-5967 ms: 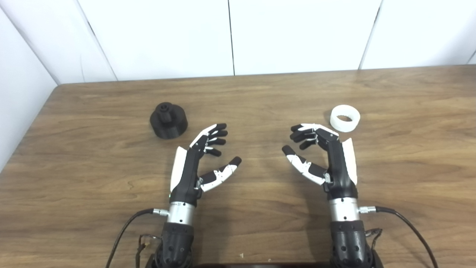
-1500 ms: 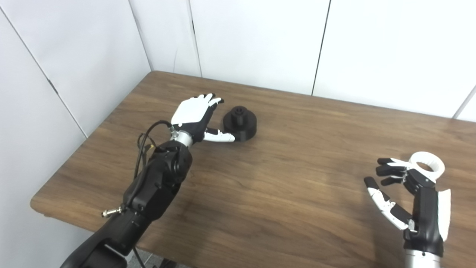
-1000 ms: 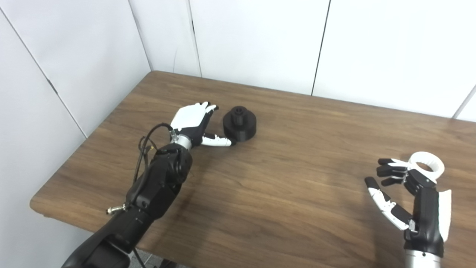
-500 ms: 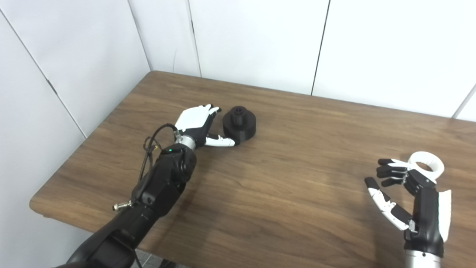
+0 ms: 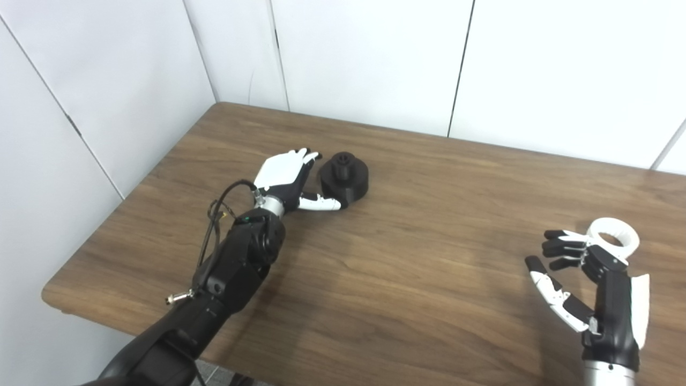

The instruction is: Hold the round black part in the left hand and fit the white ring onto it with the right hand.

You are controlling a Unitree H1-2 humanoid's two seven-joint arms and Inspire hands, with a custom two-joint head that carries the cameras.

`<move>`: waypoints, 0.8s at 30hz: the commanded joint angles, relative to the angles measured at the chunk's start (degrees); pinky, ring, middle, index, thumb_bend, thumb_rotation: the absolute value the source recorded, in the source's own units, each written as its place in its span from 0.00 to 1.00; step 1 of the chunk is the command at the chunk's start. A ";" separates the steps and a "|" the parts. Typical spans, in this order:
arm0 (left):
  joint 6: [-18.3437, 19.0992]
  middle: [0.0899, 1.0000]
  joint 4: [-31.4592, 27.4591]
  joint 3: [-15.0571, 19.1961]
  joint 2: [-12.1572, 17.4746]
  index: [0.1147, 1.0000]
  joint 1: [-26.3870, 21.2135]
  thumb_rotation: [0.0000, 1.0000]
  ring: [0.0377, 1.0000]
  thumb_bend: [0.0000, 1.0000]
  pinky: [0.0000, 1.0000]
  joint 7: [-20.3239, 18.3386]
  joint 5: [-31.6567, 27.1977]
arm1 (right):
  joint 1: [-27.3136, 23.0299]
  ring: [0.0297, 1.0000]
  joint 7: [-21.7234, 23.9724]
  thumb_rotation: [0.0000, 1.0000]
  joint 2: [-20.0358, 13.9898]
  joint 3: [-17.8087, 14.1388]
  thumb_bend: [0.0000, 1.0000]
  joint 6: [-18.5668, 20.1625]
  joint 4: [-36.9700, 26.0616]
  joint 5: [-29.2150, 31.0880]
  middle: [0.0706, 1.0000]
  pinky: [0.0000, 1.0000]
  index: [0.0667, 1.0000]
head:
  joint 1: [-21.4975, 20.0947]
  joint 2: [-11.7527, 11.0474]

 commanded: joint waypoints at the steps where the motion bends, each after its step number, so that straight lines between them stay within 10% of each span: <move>1: -1.29 1.00 0.27 -0.32 0.07 0.90 -3.09 0.60 1.00 1.00 1.00 1.48 -0.05 | 2.97 0.53 0.56 0.15 -0.29 -0.26 0.50 0.11 0.57 0.37 0.61 0.43 0.46 | 0.01 0.08; 24: -2.67 1.00 0.62 -2.06 -0.51 0.87 -3.61 0.60 1.00 1.00 1.00 1.31 -1.74 | 3.33 0.53 0.36 0.15 0.05 -0.32 0.50 0.36 0.00 0.13 0.61 0.43 0.46 | -0.33 0.75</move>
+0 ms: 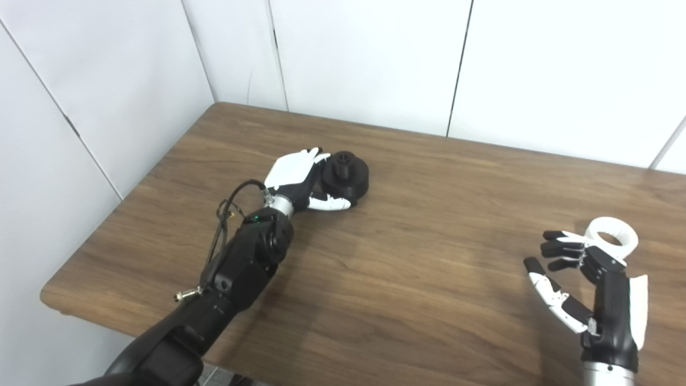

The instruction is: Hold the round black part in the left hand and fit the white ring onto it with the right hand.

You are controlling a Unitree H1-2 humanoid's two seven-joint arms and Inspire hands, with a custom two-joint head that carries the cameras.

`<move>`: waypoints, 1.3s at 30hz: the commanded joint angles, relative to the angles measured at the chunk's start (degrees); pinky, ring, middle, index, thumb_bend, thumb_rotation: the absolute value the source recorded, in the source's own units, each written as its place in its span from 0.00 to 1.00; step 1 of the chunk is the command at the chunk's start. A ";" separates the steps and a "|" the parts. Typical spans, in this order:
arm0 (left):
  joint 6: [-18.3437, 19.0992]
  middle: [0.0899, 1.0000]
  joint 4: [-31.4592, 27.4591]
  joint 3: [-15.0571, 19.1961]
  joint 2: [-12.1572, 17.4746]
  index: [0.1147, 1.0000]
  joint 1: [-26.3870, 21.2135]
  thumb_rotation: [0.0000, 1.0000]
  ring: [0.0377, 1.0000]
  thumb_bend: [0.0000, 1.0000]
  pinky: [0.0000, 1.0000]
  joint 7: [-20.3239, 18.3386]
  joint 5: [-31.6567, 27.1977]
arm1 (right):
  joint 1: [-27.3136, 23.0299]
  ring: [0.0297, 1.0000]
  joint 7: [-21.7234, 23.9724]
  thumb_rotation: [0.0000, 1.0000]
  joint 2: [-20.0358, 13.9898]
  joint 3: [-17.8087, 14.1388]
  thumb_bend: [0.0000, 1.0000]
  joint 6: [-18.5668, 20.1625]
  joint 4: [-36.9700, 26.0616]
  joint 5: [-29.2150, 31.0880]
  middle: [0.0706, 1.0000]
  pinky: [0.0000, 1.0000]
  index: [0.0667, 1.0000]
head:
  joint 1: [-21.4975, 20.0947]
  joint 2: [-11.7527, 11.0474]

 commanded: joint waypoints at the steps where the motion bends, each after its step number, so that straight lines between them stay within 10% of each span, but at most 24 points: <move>1: -1.42 1.00 -0.69 -0.18 0.21 0.87 -2.23 0.60 1.00 1.00 1.00 1.07 -0.04 | 2.99 0.53 0.06 0.15 0.00 -0.34 0.50 -0.17 0.43 0.19 0.61 0.44 0.46 | 0.01 0.11; 14: -5.16 1.00 1.60 2.48 -2.17 0.57 -1.87 0.30 1.00 0.84 1.00 9.83 -2.42 | 3.19 0.52 -0.12 0.15 -0.32 -0.54 0.50 -0.56 0.04 -0.09 0.60 0.43 0.46 | 0.30 0.43; 39: -7.01 1.00 -1.58 2.39 -3.21 0.56 0.69 0.31 1.00 0.85 1.00 10.38 -4.36 | 3.02 0.51 0.00 0.15 -0.40 -0.43 0.50 -0.80 -0.01 -0.18 0.60 0.41 0.46 | -0.14 0.84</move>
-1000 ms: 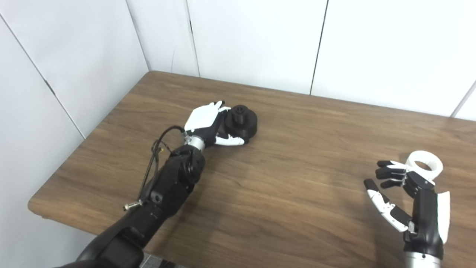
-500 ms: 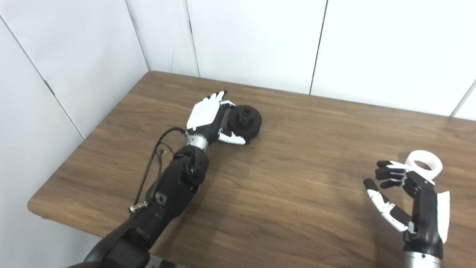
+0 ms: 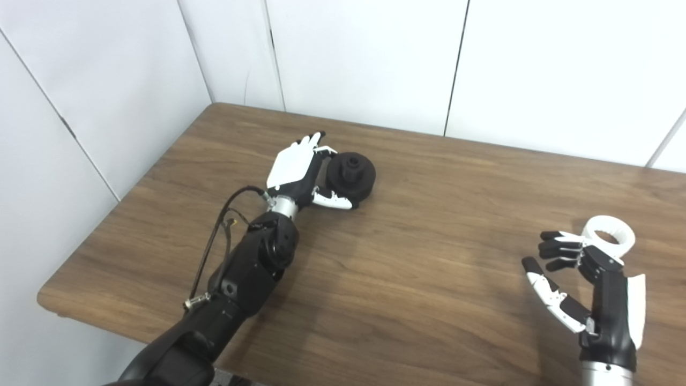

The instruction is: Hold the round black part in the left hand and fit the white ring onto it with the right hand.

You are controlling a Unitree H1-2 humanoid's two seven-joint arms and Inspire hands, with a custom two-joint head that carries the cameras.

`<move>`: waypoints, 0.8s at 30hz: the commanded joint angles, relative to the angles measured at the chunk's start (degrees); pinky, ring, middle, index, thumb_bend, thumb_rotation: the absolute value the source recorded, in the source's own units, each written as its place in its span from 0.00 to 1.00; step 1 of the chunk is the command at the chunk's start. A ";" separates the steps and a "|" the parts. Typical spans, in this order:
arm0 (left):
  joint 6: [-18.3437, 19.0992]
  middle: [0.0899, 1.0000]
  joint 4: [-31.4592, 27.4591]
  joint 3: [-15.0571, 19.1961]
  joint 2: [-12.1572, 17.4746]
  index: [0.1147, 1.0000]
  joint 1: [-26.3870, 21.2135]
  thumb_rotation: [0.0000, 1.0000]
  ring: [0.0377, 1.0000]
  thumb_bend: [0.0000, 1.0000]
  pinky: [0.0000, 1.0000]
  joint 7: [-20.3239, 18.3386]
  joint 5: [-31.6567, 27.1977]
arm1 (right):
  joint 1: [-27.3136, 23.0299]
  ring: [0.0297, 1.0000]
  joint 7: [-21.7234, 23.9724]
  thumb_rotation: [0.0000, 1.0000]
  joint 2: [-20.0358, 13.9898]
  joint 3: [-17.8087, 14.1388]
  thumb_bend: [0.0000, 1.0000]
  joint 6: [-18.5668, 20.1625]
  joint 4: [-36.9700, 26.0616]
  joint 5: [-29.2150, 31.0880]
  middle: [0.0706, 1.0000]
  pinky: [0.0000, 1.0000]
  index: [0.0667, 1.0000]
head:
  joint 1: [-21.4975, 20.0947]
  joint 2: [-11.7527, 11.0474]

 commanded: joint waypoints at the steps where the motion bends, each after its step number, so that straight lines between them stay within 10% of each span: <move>1: -0.39 1.00 -2.66 -0.29 -0.09 0.56 -0.23 0.31 1.00 0.86 1.00 -0.59 -0.08 | 2.80 0.51 -0.01 0.15 -0.35 -0.42 0.50 -0.87 0.27 0.13 0.60 0.42 0.46 | 0.04 0.05; 24: -1.13 1.00 -15.84 -3.84 -3.54 0.56 10.00 0.32 1.00 0.87 1.00 -4.45 0.36 | 2.43 0.52 0.25 0.15 -0.12 -0.17 0.50 0.64 -0.16 -0.50 0.60 0.42 0.46 | -1.00 0.59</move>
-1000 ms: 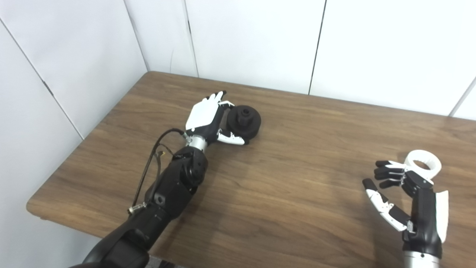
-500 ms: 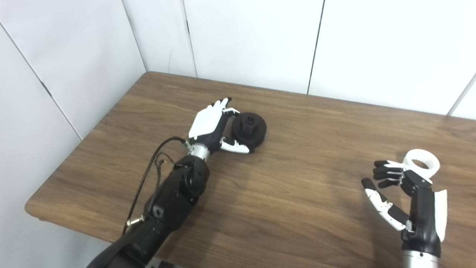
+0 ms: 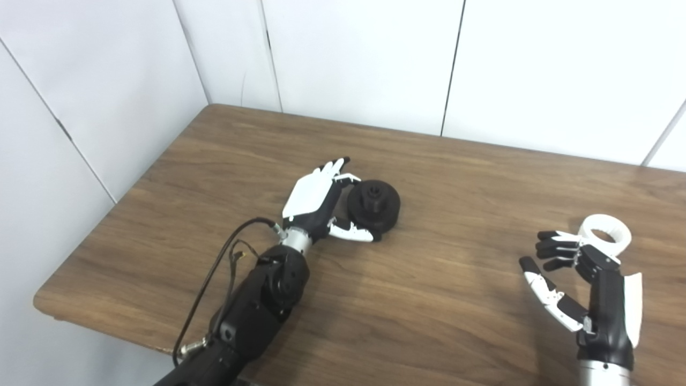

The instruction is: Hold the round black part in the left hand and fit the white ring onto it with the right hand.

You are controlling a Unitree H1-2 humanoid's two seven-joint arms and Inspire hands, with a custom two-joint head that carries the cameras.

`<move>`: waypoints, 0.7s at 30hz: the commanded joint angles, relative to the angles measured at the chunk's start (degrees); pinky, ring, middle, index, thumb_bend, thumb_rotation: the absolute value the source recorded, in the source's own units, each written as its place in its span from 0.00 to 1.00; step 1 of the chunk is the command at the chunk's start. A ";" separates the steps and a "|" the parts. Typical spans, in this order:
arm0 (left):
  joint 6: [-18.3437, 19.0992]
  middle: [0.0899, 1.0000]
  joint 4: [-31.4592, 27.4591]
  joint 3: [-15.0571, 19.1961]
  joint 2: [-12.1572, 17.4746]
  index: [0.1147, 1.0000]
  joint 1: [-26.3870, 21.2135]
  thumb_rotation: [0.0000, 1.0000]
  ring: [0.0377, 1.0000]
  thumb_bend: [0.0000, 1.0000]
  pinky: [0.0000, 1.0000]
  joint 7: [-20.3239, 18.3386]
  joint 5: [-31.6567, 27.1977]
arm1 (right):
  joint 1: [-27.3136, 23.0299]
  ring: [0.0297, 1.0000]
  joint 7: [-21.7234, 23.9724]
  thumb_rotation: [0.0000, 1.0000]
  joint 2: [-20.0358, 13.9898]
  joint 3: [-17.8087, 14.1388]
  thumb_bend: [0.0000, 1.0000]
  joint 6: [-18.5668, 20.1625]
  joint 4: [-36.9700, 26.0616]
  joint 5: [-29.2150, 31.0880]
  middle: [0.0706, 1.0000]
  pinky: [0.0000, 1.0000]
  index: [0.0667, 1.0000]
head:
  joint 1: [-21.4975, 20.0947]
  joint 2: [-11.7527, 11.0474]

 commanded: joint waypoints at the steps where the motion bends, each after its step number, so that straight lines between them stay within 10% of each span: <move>1: -1.30 1.00 -3.07 -1.32 -0.22 0.56 1.28 0.32 1.00 0.87 1.00 -1.82 0.12 | 2.40 0.52 0.32 0.15 -0.13 -0.16 0.50 -0.13 -0.06 -0.09 0.60 0.42 0.46 | 0.05 0.06; 21: -2.40 1.00 -14.91 -7.90 -0.38 0.57 8.78 0.37 1.00 0.89 1.00 -9.29 3.22 | 2.14 0.51 0.05 0.15 0.67 0.80 0.50 2.33 -1.12 -1.82 0.60 0.42 0.46 | -5.07 1.45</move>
